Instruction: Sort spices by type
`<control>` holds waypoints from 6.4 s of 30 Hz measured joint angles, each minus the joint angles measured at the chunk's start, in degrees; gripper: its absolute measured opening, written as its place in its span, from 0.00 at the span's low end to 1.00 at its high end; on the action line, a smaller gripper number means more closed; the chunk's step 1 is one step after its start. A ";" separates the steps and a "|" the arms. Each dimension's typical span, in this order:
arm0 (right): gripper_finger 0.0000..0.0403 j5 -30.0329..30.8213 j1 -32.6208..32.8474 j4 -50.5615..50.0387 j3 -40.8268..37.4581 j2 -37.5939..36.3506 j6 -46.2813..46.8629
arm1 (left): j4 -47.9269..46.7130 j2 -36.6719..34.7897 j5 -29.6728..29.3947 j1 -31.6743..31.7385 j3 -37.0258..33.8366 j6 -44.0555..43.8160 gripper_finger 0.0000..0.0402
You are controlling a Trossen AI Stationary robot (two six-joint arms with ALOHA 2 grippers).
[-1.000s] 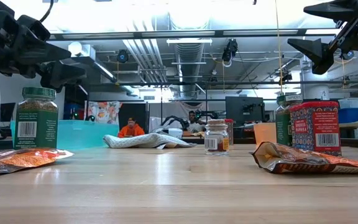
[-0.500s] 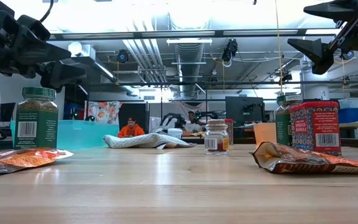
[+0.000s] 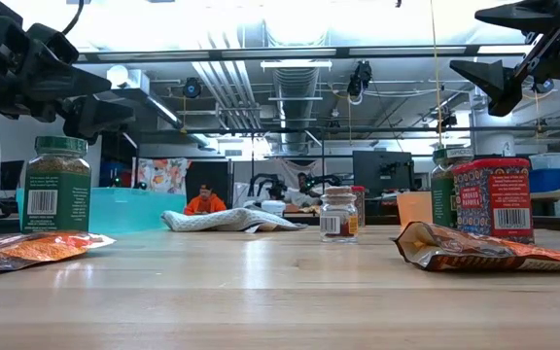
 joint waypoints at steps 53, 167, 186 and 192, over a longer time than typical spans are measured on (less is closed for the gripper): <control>0.84 0.01 0.00 0.00 0.00 0.00 0.02 | 0.00 0.01 0.00 0.00 0.00 0.00 0.69; 0.84 0.52 -0.40 -37.86 35.54 36.38 0.17 | -64.28 92.17 -9.70 -42.82 75.71 -91.70 0.69; 0.84 0.62 -0.40 -37.63 35.52 36.38 0.00 | -60.51 97.17 -15.67 -41.00 71.51 -92.41 0.69; 0.84 0.61 -0.40 -37.74 35.52 36.38 -0.09 | -52.75 97.17 -17.16 -40.47 66.65 -92.08 0.69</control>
